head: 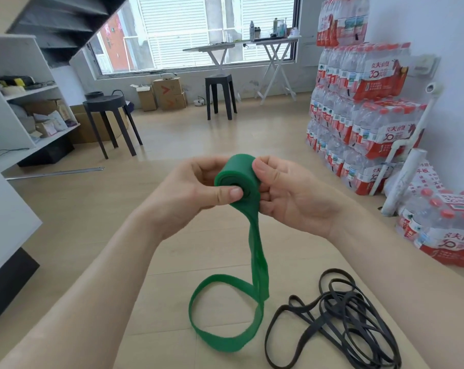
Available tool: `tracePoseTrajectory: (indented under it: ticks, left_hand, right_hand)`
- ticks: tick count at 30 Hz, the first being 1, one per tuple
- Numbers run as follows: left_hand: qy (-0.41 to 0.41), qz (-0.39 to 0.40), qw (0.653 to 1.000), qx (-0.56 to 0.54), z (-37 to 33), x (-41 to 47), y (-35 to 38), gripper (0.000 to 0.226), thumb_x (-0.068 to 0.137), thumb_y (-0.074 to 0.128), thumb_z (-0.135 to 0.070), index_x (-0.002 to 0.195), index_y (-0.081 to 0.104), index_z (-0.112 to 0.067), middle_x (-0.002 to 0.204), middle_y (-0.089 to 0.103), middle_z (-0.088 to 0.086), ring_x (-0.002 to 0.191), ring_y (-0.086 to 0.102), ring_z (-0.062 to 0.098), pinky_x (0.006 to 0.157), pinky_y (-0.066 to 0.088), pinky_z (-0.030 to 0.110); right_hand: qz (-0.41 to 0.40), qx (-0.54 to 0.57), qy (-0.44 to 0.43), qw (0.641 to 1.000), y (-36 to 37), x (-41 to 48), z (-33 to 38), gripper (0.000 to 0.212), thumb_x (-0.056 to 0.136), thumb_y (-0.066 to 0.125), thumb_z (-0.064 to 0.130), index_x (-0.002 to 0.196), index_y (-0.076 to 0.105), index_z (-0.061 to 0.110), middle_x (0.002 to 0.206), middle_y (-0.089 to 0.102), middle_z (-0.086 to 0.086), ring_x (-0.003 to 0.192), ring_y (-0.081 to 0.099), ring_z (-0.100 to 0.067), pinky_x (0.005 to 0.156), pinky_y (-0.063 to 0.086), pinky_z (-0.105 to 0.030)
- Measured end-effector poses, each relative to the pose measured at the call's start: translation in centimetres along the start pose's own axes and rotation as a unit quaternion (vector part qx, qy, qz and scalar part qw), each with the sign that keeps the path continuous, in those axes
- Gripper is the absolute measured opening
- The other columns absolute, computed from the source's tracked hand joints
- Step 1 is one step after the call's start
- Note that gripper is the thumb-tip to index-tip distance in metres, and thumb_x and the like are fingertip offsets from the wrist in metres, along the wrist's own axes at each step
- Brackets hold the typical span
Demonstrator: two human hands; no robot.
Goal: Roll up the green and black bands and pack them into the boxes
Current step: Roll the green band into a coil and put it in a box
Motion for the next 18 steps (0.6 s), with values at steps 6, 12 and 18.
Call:
tracePoseTrajectory:
  ticks: [6, 12, 18]
  left_hand:
    - [0.028, -0.072, 0.997, 0.000, -0.5, 0.7, 0.0, 0.031, 0.058, 0.083, -0.018, 0.088, 0.077, -0.021, 0.071, 0.071, -0.002, 0.058, 0.054, 0.011, 0.051, 0.041, 0.017]
    - [0.014, -0.120, 0.993, 0.013, -0.3, 0.7, -0.7, 0.022, 0.062, 0.078, -0.021, 0.084, 0.078, -0.021, 0.071, 0.072, 0.001, 0.059, 0.055, 0.014, 0.056, 0.044, 0.022]
    - [-0.001, -0.107, 0.994, 0.028, -0.3, 0.4, -1.6, 0.030, 0.062, 0.076, -0.009, 0.092, 0.073, -0.015, 0.081, 0.074, 0.005, 0.074, 0.067, 0.019, 0.069, 0.054, 0.026]
  right_hand:
    - [0.000, -0.059, 0.019, 0.998, 0.0, -0.4, 0.1, 0.079, 0.072, 0.062, 0.065, 0.130, 0.054, 0.011, 0.114, 0.064, -0.017, 0.103, 0.063, -0.027, 0.080, 0.053, -0.034]
    - [-0.018, -0.289, -0.028, 0.957, 0.9, -0.6, 0.7, 0.030, 0.075, 0.081, 0.018, 0.100, 0.066, 0.027, 0.080, 0.070, 0.005, 0.075, 0.068, -0.011, 0.060, 0.047, -0.021]
    - [-0.037, -0.369, -0.047, 0.927, 0.5, -1.1, 2.4, 0.026, 0.075, 0.080, 0.013, 0.097, 0.070, 0.022, 0.095, 0.075, 0.000, 0.086, 0.070, -0.012, 0.074, 0.055, -0.017]
Point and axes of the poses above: each hand's wrist, its own x-axis towards the middle knuckle, its own y-axis out of the palm, z = x × y, the point moved 7 cm from there along x, towards the middle knuckle
